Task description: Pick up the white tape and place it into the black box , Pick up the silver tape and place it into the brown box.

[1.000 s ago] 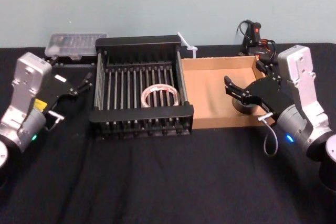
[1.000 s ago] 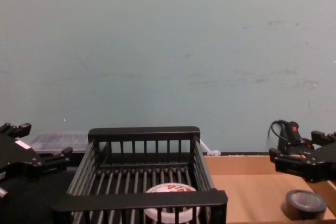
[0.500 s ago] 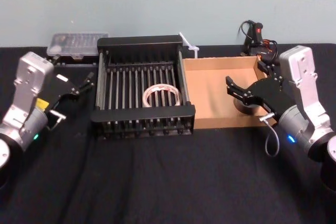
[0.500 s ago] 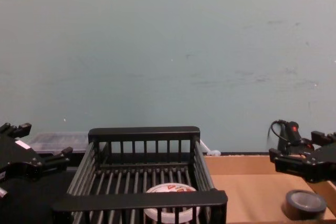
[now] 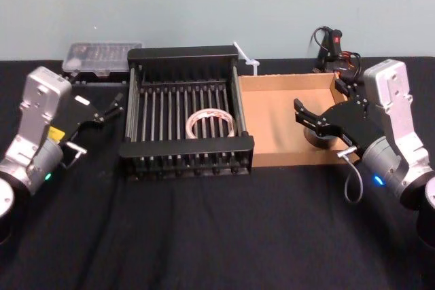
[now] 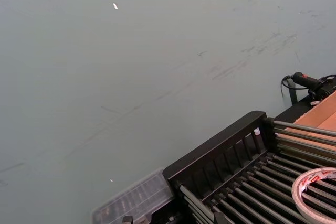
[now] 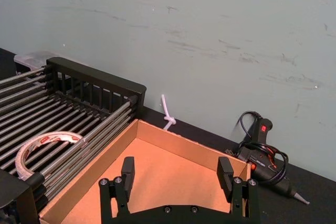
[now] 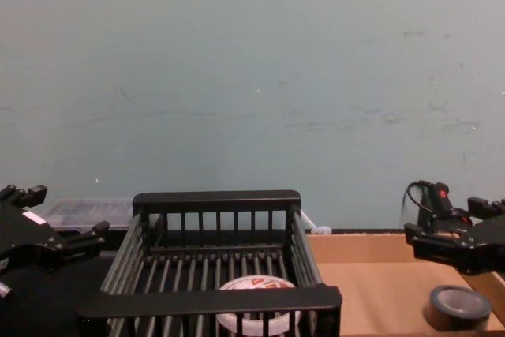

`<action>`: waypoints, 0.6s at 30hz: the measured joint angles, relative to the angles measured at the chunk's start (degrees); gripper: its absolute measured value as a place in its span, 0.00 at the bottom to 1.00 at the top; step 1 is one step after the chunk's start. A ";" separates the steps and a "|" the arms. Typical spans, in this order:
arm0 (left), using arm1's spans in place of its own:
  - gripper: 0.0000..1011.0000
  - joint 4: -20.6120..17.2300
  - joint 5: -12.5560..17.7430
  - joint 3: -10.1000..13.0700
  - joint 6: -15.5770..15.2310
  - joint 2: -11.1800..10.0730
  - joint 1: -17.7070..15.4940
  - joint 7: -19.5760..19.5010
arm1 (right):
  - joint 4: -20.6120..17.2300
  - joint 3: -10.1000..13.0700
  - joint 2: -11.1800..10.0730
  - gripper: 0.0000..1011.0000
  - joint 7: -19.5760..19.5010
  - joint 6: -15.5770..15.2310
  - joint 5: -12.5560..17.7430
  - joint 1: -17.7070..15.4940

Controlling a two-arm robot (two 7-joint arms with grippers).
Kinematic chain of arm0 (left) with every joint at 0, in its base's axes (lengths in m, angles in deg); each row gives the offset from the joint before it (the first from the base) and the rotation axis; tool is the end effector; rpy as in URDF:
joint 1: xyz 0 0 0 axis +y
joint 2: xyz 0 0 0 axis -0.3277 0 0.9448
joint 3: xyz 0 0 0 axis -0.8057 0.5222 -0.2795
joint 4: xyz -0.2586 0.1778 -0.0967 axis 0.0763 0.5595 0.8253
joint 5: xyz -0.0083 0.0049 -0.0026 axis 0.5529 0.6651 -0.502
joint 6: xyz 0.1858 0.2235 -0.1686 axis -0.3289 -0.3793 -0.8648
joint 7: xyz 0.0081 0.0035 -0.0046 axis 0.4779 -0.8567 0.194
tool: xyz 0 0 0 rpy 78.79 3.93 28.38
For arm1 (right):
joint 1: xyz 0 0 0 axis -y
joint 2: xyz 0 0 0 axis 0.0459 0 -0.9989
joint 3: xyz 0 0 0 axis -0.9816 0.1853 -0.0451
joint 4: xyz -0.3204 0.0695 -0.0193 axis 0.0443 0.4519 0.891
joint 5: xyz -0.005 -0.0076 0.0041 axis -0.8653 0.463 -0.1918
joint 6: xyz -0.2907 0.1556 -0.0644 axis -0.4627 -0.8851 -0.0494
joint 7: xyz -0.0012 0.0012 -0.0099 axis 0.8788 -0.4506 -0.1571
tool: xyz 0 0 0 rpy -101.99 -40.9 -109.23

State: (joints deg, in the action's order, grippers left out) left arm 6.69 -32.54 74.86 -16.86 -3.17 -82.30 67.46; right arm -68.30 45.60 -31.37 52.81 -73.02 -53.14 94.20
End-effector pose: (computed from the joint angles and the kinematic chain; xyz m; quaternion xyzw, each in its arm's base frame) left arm 0.3900 0.0973 -0.3383 0.1416 -0.1324 0.5800 0.7912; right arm 0.3809 -0.0275 -0.3245 -0.1036 -0.0542 -0.5463 0.8294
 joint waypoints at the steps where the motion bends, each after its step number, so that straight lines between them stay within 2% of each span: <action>1: 0.99 0.00 0.00 0.00 0.00 0.00 0.00 0.00 | 0.00 0.00 0.00 0.99 0.00 0.00 0.00 0.00; 18: 0.99 0.00 0.00 0.00 0.00 0.00 0.00 0.00 | 0.00 0.00 0.00 0.99 0.00 0.00 0.00 0.00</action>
State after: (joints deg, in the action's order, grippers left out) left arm 6.69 -32.54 74.87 -16.86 -3.17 -82.30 67.46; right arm -68.31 45.61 -31.37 52.81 -73.02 -53.14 94.20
